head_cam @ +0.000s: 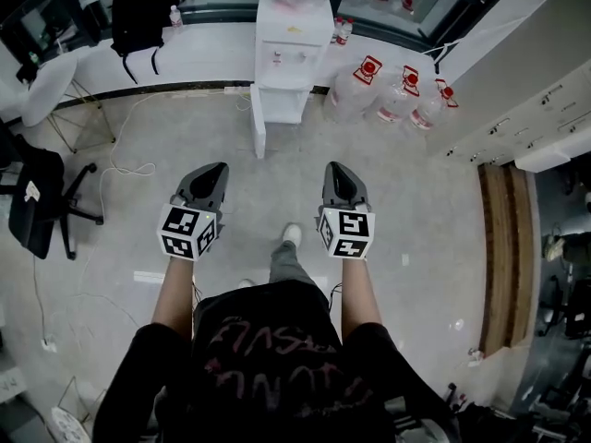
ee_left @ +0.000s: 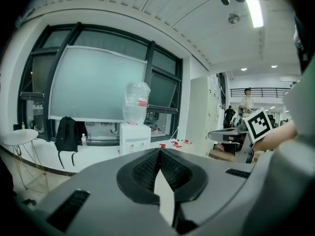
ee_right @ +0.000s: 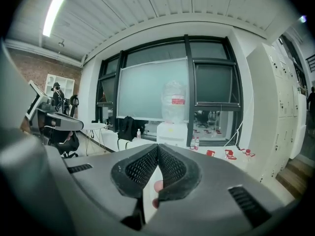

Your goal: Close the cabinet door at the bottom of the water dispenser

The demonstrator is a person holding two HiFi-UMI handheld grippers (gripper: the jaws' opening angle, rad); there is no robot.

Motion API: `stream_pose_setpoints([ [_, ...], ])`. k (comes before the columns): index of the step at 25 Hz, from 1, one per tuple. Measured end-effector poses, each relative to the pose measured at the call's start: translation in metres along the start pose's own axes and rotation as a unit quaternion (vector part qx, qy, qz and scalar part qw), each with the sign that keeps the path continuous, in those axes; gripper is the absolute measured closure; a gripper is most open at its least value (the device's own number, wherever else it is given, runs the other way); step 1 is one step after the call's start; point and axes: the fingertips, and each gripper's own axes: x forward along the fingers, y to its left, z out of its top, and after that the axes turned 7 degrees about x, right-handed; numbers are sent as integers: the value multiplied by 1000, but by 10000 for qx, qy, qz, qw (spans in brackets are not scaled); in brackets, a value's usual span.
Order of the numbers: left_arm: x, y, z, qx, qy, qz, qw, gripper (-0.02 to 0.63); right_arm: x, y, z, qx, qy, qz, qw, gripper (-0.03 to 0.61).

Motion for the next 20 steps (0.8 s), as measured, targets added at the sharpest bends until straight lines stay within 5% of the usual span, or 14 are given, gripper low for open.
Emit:
stream_pose_setpoints([
  [11,145,17,6,-140,555,226,9981,600,124,-108,14,145,178,307,9993,565],
  [20,197,24,-10,-351,836,340,9953,600,182,-143,14,79,211,500,9985,566],
])
